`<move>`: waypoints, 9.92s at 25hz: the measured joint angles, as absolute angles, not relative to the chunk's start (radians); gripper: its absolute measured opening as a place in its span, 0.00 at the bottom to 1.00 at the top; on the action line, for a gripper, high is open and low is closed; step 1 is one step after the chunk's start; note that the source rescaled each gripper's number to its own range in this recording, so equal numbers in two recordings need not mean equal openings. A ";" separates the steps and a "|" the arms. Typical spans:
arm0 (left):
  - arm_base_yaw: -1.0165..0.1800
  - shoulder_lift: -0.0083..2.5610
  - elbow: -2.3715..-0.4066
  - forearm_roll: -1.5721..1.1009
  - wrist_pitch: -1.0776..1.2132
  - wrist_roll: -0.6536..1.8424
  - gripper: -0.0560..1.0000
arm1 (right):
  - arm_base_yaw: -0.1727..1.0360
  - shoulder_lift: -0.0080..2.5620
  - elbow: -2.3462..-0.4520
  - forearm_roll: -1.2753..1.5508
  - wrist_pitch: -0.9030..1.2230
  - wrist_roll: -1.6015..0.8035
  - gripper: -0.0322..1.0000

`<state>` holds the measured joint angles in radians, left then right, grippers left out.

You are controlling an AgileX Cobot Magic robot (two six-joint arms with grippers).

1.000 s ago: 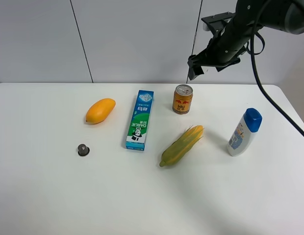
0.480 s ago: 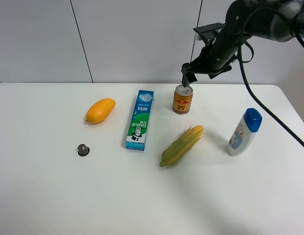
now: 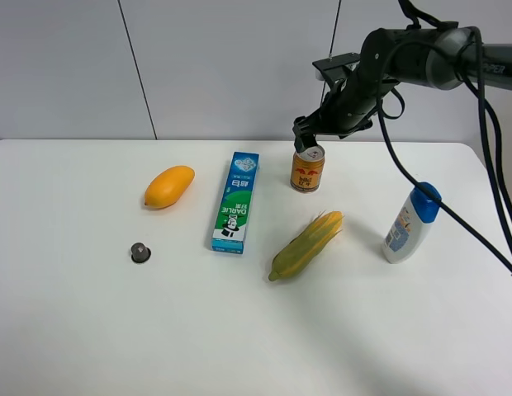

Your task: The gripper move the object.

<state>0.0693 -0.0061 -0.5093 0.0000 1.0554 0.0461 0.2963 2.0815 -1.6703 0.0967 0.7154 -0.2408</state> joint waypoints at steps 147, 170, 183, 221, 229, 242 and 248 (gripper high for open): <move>0.069 -0.006 -0.509 0.000 1.055 0.046 1.00 | 0.962 2.149 -1.474 0.152 0.445 -0.405 0.04; 0.069 -0.006 -0.509 0.000 1.055 0.046 1.00 | 0.962 2.203 -1.474 0.154 0.400 -0.405 0.04; 0.069 -0.006 -0.509 0.000 1.055 0.046 1.00 | 0.962 2.203 -1.474 0.155 0.400 -0.403 0.45; 0.069 -0.006 -0.509 0.000 1.055 0.046 1.00 | 0.624 1.614 -1.473 0.168 0.939 -0.319 1.00; 0.069 -0.006 -0.509 0.000 1.055 0.046 1.00 | 0.313 1.550 -1.473 0.047 1.028 -0.319 1.00; 0.069 -0.006 -0.509 0.000 1.055 0.046 1.00 | -0.004 1.523 -1.473 0.009 1.069 -0.319 1.00; 0.069 -0.006 -0.509 0.000 1.055 0.046 1.00 | -0.038 1.514 -1.473 -0.009 1.139 -0.319 1.00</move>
